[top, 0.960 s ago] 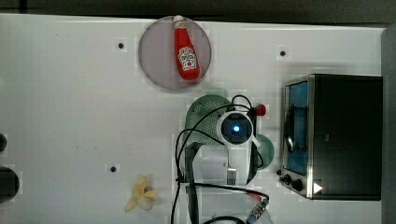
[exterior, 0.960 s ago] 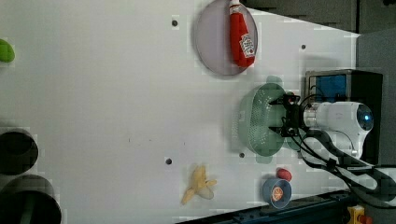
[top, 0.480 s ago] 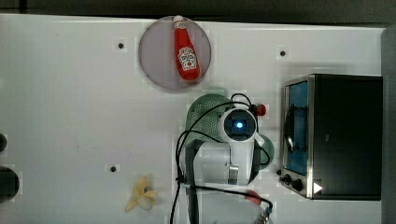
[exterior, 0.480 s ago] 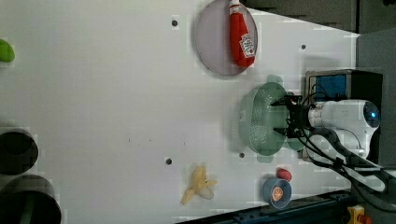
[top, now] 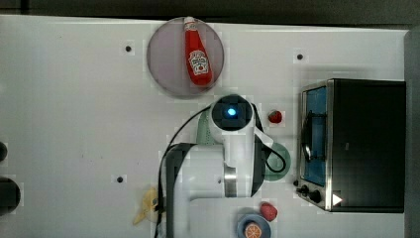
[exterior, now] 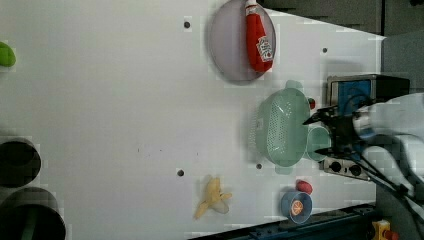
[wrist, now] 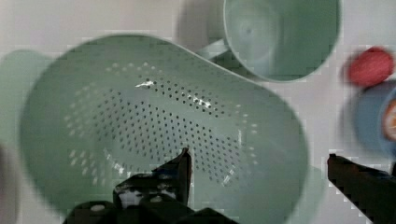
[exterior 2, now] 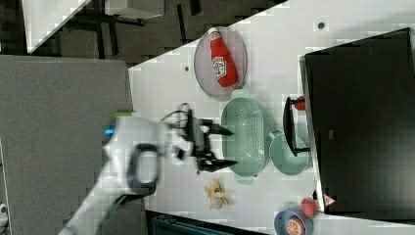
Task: Drag strainer left to right.
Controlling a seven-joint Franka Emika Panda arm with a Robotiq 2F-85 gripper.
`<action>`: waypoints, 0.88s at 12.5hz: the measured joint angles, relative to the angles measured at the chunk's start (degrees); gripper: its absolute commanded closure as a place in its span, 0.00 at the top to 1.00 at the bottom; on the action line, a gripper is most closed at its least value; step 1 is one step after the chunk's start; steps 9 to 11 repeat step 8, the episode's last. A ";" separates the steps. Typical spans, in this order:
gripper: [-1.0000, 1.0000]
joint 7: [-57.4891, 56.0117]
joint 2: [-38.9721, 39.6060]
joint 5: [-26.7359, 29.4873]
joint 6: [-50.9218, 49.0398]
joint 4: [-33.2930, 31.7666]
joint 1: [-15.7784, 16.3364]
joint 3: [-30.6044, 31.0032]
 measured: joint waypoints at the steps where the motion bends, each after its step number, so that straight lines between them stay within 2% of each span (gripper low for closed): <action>1: 1.00 -2.42 -3.59 1.18 -3.44 2.01 0.01 0.83; 3: 1.00 -7.64 -8.54 6.91 -9.62 9.40 0.24 1.22; 4: 1.00 -11.02 -11.34 8.05 -11.32 11.97 0.39 0.96; 8: 1.00 -20.66 -22.26 10.31 -25.85 15.11 -0.64 -1.43; 11: 1.00 -20.66 -22.26 10.31 -25.85 15.11 -0.64 -1.43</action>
